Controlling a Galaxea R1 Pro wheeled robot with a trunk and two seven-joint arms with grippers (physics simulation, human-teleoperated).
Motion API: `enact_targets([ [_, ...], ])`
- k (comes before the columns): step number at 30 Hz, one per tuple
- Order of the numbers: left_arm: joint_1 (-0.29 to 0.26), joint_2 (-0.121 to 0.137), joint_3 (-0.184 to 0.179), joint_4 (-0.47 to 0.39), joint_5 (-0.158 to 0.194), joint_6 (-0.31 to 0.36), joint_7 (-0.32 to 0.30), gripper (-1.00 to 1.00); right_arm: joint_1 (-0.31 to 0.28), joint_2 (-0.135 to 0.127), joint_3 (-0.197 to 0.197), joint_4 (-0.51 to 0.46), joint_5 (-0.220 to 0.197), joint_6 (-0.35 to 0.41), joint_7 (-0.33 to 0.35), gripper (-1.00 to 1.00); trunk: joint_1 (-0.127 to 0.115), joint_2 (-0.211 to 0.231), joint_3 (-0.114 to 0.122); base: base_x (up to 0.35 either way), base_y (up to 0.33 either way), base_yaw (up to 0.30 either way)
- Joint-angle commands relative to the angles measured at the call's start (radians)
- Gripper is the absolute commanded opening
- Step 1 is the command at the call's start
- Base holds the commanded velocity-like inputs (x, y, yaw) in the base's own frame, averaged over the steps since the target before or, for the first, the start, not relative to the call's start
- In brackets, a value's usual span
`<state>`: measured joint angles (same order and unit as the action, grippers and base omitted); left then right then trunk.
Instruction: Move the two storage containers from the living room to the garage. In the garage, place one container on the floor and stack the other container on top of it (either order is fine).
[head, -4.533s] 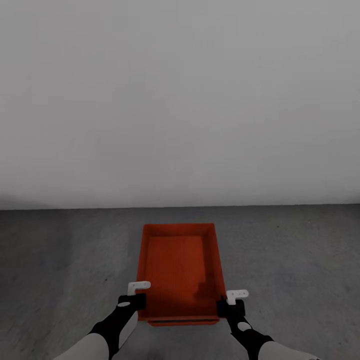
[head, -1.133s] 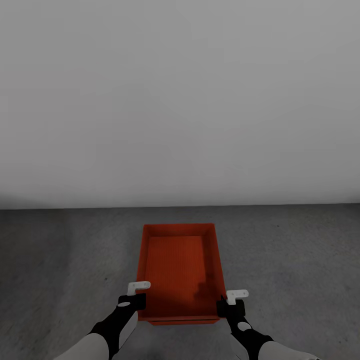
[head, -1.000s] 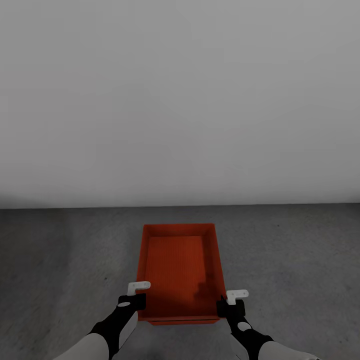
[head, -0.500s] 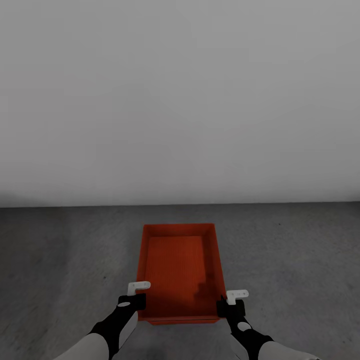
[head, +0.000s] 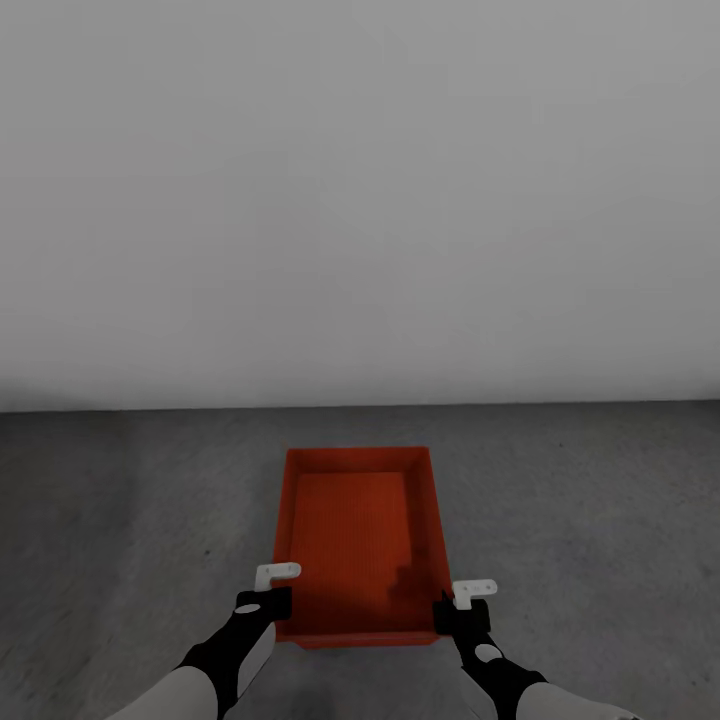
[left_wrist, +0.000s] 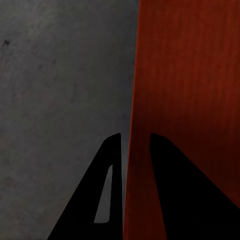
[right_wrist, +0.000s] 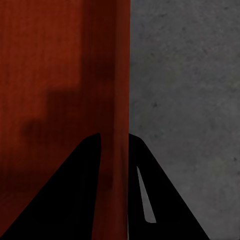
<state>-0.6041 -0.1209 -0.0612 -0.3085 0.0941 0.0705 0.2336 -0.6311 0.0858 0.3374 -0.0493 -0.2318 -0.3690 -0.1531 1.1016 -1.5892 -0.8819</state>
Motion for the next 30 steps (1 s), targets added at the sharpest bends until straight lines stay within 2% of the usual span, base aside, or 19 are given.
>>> enact_targets([
  [1,0.000,0.001,0.005,-0.004,0.006,0.006,0.010,-1.00,-0.001,-0.003,-0.075,0.002,-0.029,-0.008,-0.016,-1.00,0.004,-0.008,-0.004,0.000,0.000,0.000],
  [21,0.000,0.001,0.005,-0.005,0.006,0.006,0.010,-1.00,-0.001,-0.004,-0.075,0.002,-0.029,-0.008,-0.016,-1.00,0.008,-0.015,-0.007,0.000,0.000,0.000],
  [27,0.000,0.000,0.005,-0.005,0.006,0.006,0.010,-1.00,-0.001,-0.003,-0.075,0.002,-0.029,-0.008,-0.016,-1.00,0.031,-0.057,-0.026,0.000,0.000,0.000],
  [30,0.000,0.000,0.005,-0.005,0.006,0.006,0.010,-1.00,-0.001,-0.003,-0.075,0.002,-0.029,-0.008,-0.016,-1.00,0.031,-0.057,-0.026,0.000,0.000,0.000],
])
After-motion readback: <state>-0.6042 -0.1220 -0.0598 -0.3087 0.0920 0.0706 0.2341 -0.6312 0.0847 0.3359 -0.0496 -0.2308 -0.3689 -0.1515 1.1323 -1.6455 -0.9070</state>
